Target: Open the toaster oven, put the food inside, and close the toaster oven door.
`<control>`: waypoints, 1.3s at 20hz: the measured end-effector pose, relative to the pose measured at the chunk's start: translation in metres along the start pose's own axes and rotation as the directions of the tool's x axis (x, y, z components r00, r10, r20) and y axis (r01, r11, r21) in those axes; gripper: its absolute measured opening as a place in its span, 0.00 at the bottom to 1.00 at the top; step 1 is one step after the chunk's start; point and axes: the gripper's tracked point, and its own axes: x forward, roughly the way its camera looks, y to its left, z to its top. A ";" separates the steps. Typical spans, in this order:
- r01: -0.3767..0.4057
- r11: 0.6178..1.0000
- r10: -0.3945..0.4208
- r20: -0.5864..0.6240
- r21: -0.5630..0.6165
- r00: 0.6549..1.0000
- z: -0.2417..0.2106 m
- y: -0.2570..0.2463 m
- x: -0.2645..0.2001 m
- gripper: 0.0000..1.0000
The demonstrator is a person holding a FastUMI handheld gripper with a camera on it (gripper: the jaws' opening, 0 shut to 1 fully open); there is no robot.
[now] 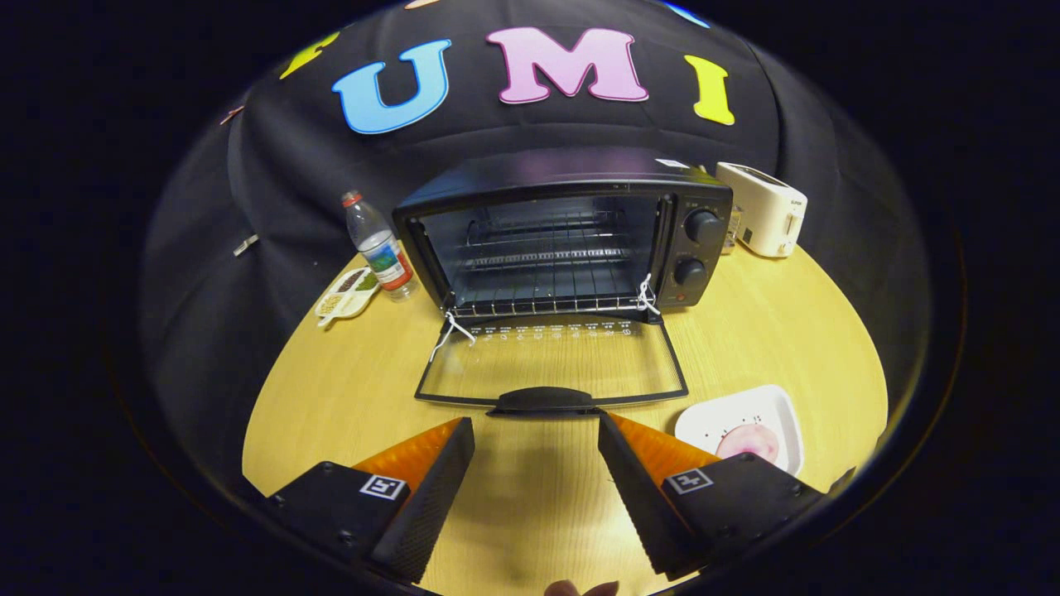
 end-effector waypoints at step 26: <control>0.028 0.998 0.011 -0.599 0.055 0.800 -0.085 -0.270 0.010 0.99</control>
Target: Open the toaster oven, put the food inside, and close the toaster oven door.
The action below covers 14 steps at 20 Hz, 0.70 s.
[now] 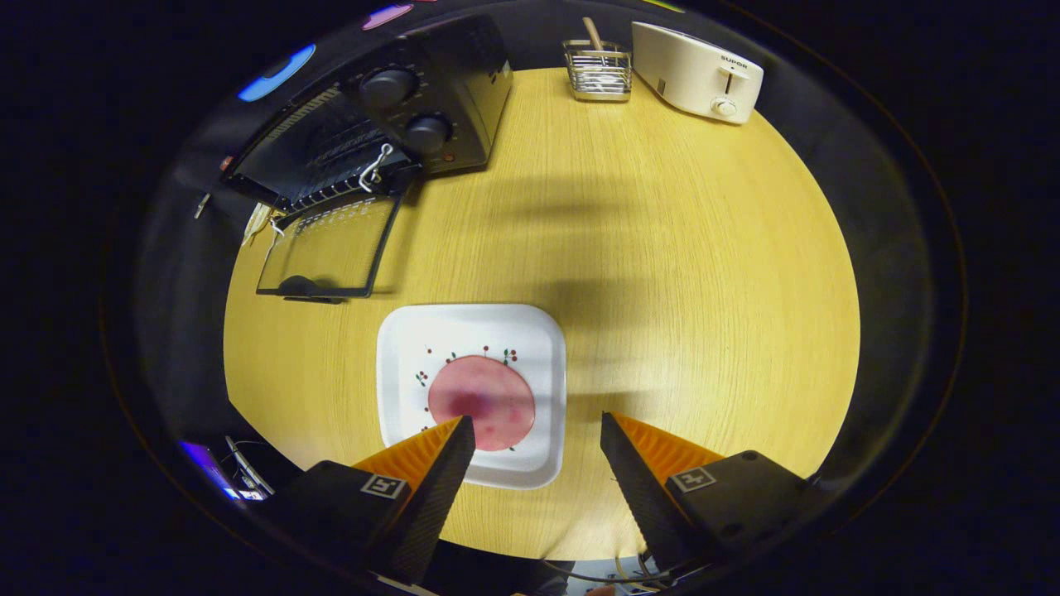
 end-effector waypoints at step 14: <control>-0.245 0.954 0.249 -0.005 0.173 0.968 -0.003 -0.006 0.017 0.05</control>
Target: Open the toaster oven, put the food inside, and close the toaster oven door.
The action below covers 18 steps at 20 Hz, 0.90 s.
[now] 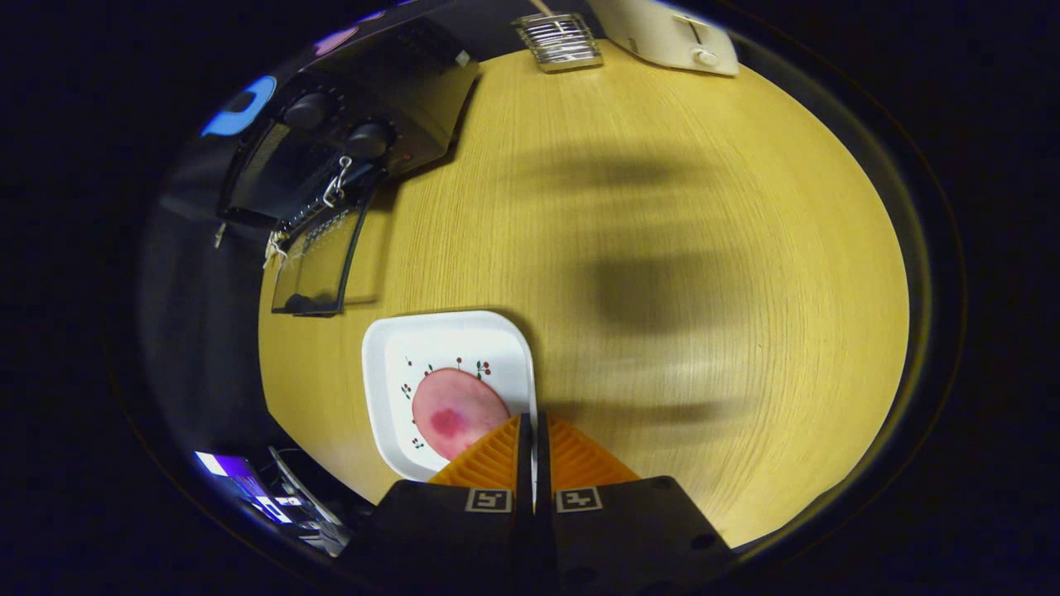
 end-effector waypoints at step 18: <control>-0.400 0.809 0.286 0.306 0.430 0.908 -0.025 0.120 -0.063 0.05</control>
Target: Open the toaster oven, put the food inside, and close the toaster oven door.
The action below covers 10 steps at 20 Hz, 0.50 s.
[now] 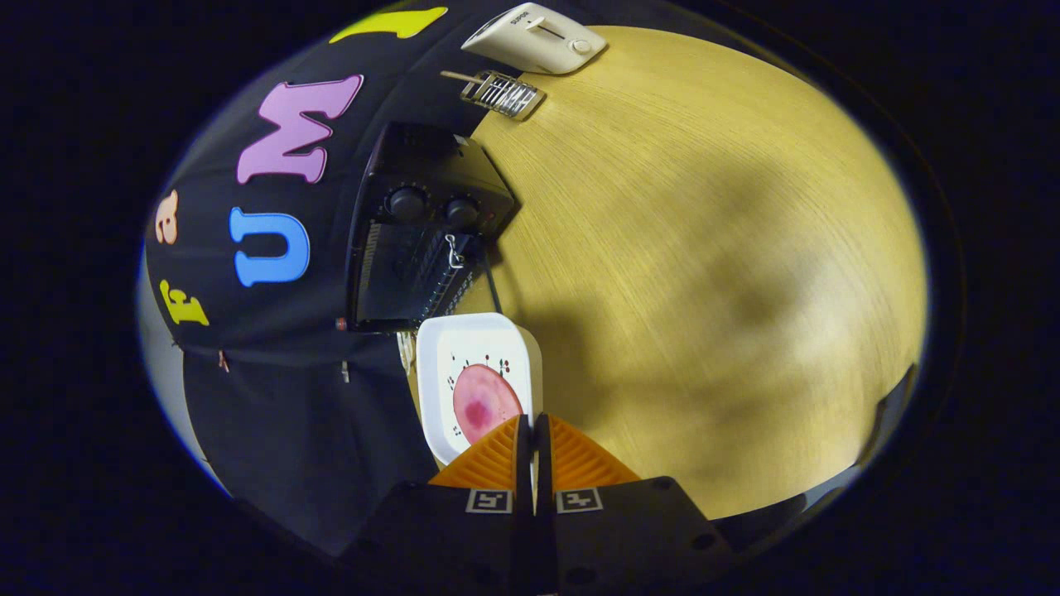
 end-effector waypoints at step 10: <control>-0.056 0.957 -0.030 0.291 0.284 0.956 -0.016 0.080 0.075 0.05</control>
